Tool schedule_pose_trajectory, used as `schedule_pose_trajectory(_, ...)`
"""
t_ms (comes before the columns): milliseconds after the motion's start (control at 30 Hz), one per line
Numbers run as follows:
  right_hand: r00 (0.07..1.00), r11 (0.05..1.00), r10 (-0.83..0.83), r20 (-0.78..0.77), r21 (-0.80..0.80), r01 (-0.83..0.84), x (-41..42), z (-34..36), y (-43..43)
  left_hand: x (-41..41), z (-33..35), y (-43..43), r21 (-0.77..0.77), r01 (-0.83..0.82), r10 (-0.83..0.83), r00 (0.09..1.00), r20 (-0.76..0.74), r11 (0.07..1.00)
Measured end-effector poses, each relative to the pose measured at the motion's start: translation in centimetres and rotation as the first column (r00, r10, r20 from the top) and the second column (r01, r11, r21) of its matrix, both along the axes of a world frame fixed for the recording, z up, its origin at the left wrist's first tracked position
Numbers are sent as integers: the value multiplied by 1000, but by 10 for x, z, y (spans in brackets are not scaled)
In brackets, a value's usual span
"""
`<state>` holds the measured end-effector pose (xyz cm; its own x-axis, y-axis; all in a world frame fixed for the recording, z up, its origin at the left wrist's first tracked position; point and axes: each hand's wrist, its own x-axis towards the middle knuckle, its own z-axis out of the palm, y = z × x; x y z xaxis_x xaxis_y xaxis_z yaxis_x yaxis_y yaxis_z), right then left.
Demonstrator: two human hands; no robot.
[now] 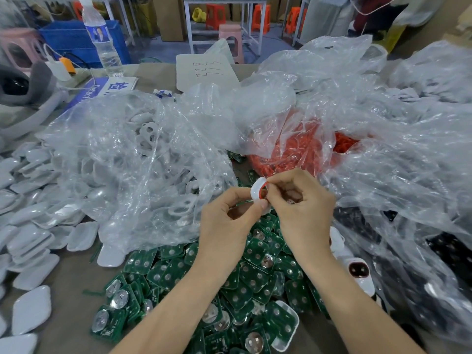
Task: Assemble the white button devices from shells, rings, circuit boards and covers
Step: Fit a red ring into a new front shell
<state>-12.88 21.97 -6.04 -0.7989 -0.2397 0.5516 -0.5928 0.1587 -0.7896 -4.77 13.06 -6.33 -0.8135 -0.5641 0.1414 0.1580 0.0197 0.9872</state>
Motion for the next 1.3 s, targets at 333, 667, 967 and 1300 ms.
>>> schedule_pose_trajectory(333, 998, 999, 41, 50, -17, -41, 0, 3, 0, -1, -1, -3, 12, -47, 46, 998, 52, 999)
schedule_pose_trajectory(667, 1000, 1000, 23, 11, 1, -23, 4, -2, -2, 1, 0, -1, -23, -36, 37, 999, 21, 999)
schedule_pose_trajectory(967, 519, 759, 641, 565, -566, -322, -13, 15, 5, 0, 5, -11, 254, 121, -107, 992, -70, 960)
schedule_pose_trajectory(1300, 473, 772, 632, 614, -548, -321, -18, 15, 7, -1, 6, -20, 342, 258, -244, 966, -83, 904)
